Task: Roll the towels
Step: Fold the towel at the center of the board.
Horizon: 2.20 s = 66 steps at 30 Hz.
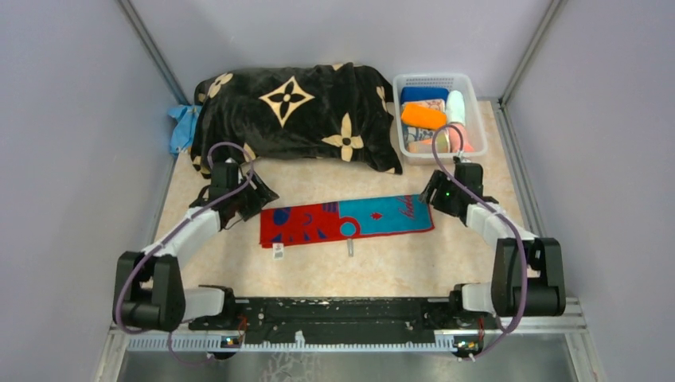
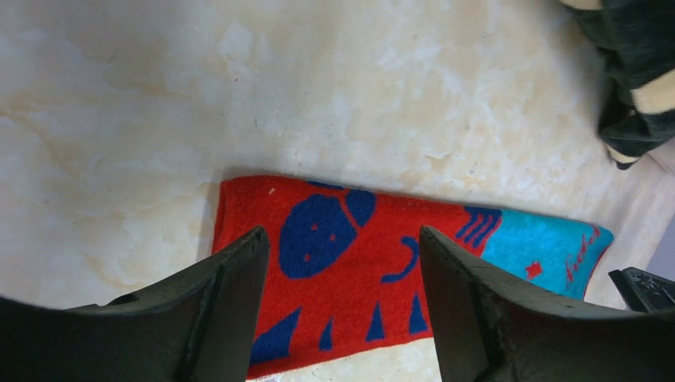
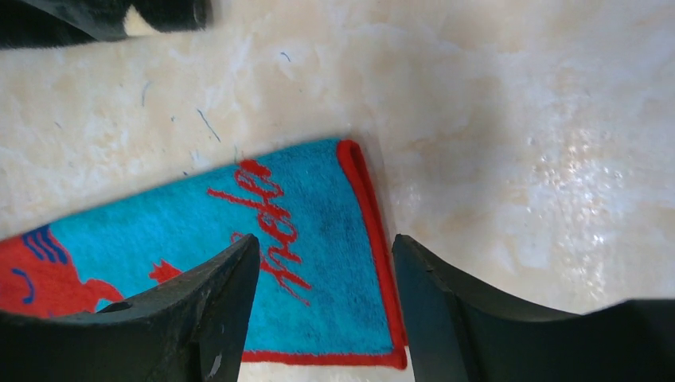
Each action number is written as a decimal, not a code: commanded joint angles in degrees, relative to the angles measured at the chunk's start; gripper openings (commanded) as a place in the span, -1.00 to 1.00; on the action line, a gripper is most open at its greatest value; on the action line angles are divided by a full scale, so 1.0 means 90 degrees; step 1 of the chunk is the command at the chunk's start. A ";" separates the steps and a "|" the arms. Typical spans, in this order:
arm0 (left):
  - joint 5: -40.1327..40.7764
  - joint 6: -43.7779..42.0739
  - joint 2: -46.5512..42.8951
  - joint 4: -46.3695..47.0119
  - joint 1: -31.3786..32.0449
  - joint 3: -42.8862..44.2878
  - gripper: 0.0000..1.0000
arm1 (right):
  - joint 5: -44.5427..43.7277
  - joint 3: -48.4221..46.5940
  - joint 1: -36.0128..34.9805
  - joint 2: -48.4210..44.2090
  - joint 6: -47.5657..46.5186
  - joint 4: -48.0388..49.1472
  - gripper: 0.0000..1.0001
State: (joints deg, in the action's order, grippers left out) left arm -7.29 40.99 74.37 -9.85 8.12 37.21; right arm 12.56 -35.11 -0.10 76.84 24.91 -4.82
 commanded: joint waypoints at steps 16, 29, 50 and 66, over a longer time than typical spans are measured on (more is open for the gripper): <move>0.0787 -0.2323 -0.1717 -0.2335 -0.0033 0.1427 0.81 | -0.1395 -0.1199 -0.0866 0.1202 -0.0917 -0.2106 -0.12; 0.0798 -0.2492 -0.1874 -0.2217 -0.0083 0.1128 0.81 | -0.1742 -0.1475 -0.1697 0.2601 -0.0791 -0.2993 -0.37; -0.1746 -0.1716 -0.1533 -0.1141 -0.0130 0.0195 0.75 | -0.3356 -0.2416 -0.1646 0.0378 -0.0696 -0.3591 -1.00; -0.1875 -0.0890 -0.0271 0.0370 0.0276 -0.0946 0.35 | -0.0396 -0.3841 -0.3903 0.1583 0.0498 -0.2808 -1.00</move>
State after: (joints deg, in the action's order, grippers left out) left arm -23.86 31.53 69.49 -11.33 9.30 29.76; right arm 3.20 -63.55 -31.83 87.74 24.84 -34.54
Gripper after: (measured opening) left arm 0.714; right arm 0.017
